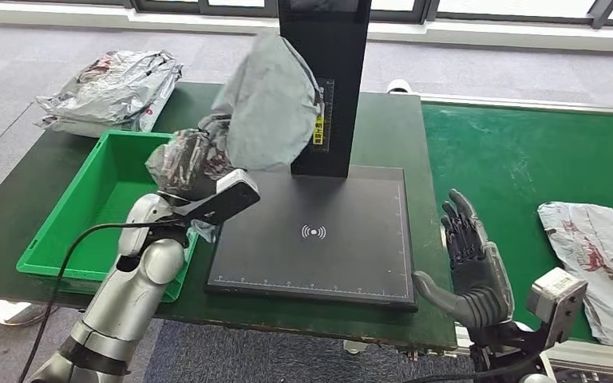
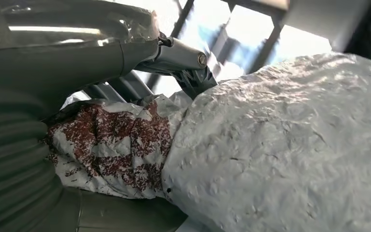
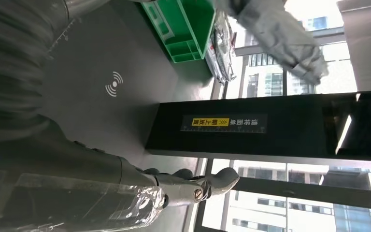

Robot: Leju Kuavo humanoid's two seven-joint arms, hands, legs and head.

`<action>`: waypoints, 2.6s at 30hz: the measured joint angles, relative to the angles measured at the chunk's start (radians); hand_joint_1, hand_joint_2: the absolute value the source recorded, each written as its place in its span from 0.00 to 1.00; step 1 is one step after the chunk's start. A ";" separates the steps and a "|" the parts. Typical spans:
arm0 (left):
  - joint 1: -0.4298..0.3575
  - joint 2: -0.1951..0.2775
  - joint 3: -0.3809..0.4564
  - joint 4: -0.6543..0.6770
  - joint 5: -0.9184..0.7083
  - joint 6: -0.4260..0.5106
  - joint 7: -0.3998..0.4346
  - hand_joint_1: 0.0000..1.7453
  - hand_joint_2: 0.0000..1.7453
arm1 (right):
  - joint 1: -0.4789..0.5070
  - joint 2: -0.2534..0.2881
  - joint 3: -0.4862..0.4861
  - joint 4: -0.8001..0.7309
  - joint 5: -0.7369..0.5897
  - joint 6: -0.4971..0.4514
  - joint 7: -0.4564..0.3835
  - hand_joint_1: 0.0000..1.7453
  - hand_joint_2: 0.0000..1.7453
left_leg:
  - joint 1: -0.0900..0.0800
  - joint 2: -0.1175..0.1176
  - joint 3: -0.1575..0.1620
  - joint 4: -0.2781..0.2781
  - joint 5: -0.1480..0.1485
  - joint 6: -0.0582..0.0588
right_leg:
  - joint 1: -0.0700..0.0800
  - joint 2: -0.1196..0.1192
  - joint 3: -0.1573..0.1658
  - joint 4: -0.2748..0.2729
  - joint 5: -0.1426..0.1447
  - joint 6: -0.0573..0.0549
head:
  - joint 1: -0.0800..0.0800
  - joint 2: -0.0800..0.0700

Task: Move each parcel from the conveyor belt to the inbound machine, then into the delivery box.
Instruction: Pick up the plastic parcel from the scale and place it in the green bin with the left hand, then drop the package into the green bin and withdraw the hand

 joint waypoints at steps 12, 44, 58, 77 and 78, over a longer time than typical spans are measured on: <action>0.038 0.071 0.298 -0.067 -0.553 0.105 0.213 1.00 1.00 | 0.018 0.000 -0.007 0.006 -0.005 0.030 -0.012 0.00 1.00 | 0.000 0.000 -0.001 0.000 0.001 -0.001 | 0.000 0.001 -0.001 0.000 0.000 0.000 | 0.000 0.000; 0.041 0.081 0.418 0.193 -0.431 -0.164 0.153 0.00 1.00 | -0.017 -0.002 -0.007 0.045 -0.007 0.050 0.001 0.00 1.00 | 0.001 0.002 -0.002 0.000 0.001 -0.001 | 0.001 0.002 -0.004 0.000 0.001 -0.002 | 0.000 0.000; 0.135 -0.008 0.471 -0.098 1.140 -0.498 -0.092 0.00 1.00 | -0.062 -0.037 -0.007 0.067 0.061 -0.018 0.026 0.00 1.00 | 0.000 0.002 -0.003 0.000 0.001 -0.001 | 0.001 0.002 -0.004 -0.001 0.002 -0.002 | 0.000 0.000; 0.422 -0.112 0.230 -0.302 1.280 -0.628 -0.175 0.00 1.00 | -0.652 -0.351 -0.078 0.774 0.902 -0.267 0.416 0.00 1.00 | -0.004 -0.002 -0.008 0.003 0.005 0.006 | -0.003 -0.001 -0.005 -0.002 0.007 0.004 | 0.001 0.000; 0.429 -0.112 0.226 -0.302 1.287 -0.631 -0.176 0.00 1.00 | -0.673 -0.368 -0.071 0.818 0.923 -0.257 0.424 0.00 1.00 | -0.004 -0.003 -0.009 0.003 0.005 0.006 | -0.003 -0.002 -0.005 -0.002 0.007 0.004 | 0.001 0.000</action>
